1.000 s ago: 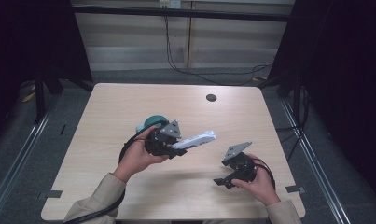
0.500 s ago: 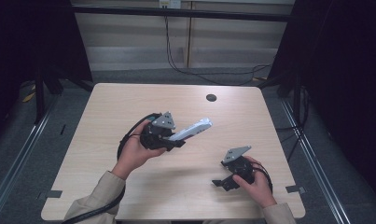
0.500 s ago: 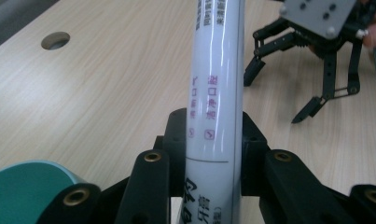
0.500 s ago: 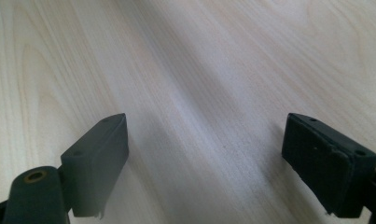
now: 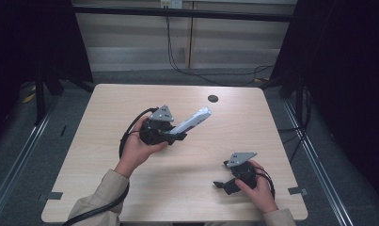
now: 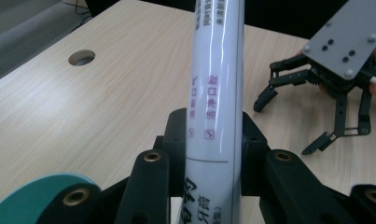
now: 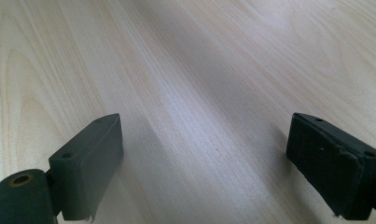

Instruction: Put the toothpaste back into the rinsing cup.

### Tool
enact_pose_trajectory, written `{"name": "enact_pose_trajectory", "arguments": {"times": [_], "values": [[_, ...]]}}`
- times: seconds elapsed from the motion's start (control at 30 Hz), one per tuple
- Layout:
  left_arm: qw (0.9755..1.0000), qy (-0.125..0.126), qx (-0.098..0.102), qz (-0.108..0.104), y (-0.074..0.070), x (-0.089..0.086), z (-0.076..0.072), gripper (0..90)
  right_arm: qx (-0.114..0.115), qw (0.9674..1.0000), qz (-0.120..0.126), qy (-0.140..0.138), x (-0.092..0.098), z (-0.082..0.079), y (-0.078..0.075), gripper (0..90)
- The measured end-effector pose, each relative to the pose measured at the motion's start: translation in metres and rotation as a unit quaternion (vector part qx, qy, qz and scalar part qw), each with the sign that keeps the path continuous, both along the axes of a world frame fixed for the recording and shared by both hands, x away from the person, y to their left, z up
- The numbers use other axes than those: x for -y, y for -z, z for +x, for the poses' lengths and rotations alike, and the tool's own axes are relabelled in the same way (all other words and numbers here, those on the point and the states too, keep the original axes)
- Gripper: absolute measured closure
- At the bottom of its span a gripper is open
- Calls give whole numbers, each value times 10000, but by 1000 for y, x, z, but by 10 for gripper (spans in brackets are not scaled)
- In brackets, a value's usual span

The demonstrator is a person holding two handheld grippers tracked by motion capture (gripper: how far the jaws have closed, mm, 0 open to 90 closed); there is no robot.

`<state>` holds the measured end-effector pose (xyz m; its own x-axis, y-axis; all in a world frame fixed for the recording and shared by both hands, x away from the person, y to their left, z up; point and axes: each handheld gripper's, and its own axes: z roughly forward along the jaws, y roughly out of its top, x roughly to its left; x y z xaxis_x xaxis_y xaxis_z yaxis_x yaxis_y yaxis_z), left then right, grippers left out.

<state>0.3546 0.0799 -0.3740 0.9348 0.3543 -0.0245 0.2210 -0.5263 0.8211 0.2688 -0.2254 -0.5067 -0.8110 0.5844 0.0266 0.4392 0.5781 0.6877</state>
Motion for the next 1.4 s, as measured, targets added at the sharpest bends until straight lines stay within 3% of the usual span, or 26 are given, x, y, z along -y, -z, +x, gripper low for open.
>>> {"name": "enact_pose_trajectory", "arguments": {"times": [0.37,0.6,0.9,1.1,1.27,1.4], "values": [[9988,-348,62,-348,-4,-5,8,713,121,9997,192,74,3,-2,4,100],[9971,-512,106,-561,-9,-7,12,713,123,9997,193,70,3,-2,4,100],[9930,-808,191,-837,-14,-12,20,713,123,9997,195,72,3,-1,4,99],[9912,-945,256,-891,-17,-13,23,711,129,9997,194,59,3,-1,4,98],[9871,-1162,277,-1068,-18,-15,28,712,129,9997,197,62,3,-1,4,99],[9862,-1227,326,-1059,-19,-16,30,712,129,9997,196,61,3,-1,4,99]]}}
